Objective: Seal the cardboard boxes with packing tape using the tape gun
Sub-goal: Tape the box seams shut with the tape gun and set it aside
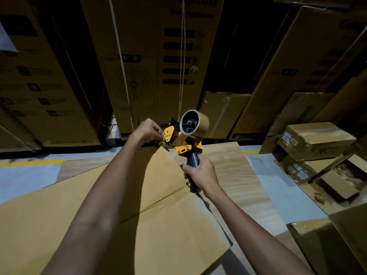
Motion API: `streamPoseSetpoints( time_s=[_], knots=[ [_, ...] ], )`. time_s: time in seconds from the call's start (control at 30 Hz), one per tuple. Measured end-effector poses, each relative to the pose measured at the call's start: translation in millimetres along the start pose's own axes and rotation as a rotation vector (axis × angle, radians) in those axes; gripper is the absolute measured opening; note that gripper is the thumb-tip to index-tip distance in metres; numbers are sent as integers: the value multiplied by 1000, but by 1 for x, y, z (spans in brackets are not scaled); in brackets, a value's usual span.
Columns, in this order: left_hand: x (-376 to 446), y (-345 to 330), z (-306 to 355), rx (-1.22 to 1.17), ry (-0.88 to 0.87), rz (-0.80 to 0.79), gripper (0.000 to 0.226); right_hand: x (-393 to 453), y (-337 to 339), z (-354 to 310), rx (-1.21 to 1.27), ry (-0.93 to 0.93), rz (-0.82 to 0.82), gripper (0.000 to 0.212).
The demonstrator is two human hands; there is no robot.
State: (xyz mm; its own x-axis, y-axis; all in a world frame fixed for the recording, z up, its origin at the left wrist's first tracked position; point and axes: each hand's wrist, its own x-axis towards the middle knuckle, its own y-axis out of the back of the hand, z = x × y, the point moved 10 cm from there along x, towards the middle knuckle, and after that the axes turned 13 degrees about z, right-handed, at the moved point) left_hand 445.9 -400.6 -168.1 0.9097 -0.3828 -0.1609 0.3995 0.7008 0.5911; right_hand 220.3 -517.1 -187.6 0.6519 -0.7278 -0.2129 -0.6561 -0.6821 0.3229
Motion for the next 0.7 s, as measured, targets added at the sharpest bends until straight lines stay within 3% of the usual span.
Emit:
streamPoseSetpoints(
  time_s=[0.1, 0.23, 0.43, 0.6, 0.7],
  knots=[
    [5, -2, 3, 140, -82, 38, 8, 2, -3, 3, -31, -3, -12, 14],
    [-4, 7, 9, 401, -158, 220, 9, 0, -1, 2, -45, 17, 6, 14],
    [-16, 5, -6, 312, -47, 426, 15, -3, 1, -1, -71, 44, 21, 14],
    [-14, 7, -32, 196, 32, 405, 21, -3, 1, -6, -161, 97, 15, 15],
    [-16, 7, -31, 243, 54, 442, 20, -3, 1, -8, -213, 110, 7, 15]
  ],
)
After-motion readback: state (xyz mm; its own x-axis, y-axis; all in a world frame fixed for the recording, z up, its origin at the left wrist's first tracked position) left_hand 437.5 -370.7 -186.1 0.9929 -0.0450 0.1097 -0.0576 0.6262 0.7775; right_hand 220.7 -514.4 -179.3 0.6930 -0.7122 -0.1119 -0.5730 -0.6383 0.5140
